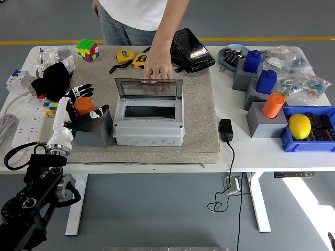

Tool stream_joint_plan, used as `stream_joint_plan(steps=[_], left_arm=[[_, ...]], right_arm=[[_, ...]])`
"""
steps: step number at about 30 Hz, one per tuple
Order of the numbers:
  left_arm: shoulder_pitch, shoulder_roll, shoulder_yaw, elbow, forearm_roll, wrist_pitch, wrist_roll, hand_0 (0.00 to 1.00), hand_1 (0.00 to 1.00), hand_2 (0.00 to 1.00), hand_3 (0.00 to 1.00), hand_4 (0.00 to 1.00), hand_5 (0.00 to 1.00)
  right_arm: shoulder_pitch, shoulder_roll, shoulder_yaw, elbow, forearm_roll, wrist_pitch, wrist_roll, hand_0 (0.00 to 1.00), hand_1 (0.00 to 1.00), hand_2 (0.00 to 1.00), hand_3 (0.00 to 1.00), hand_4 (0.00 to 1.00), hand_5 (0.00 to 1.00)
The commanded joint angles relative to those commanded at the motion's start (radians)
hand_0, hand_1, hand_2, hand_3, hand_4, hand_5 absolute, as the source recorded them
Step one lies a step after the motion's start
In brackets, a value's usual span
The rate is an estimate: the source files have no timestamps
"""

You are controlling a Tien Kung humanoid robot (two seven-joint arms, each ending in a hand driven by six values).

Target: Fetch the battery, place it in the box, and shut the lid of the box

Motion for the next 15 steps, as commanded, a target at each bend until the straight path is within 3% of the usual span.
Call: stream_joint_plan(steps=[3,4,15], left_arm=[[0.002,0.0,0.002,-0.003,0.012,0.007,0.005,0.676,0.726,0.671,0.681,0.998,0.002],[0.002,0.0,0.002,-0.003,0.014,0.009,0.006,0.64,0.687,0.552,0.534,0.998,0.002],[0.002,-0.001,0.008,-0.005,0.015,0.021,0.003,0.597,0.641,0.513,0.494,0.998,0.002]], right_arm=[[-0.002,0.0,-0.002,0.0,0.0,0.001,0.0,0.821,0.76,0.734,0.794,0.998,0.986],[-0.002,0.0,-0.002,0.0,0.001,0.001,0.0,0.821,0.76,0.734,0.794,0.998,0.989],[-0.001,-0.001,-0.003,0.0,0.0,0.0,-0.001,0.821,0.76,0.734,0.794,0.998,0.995]])
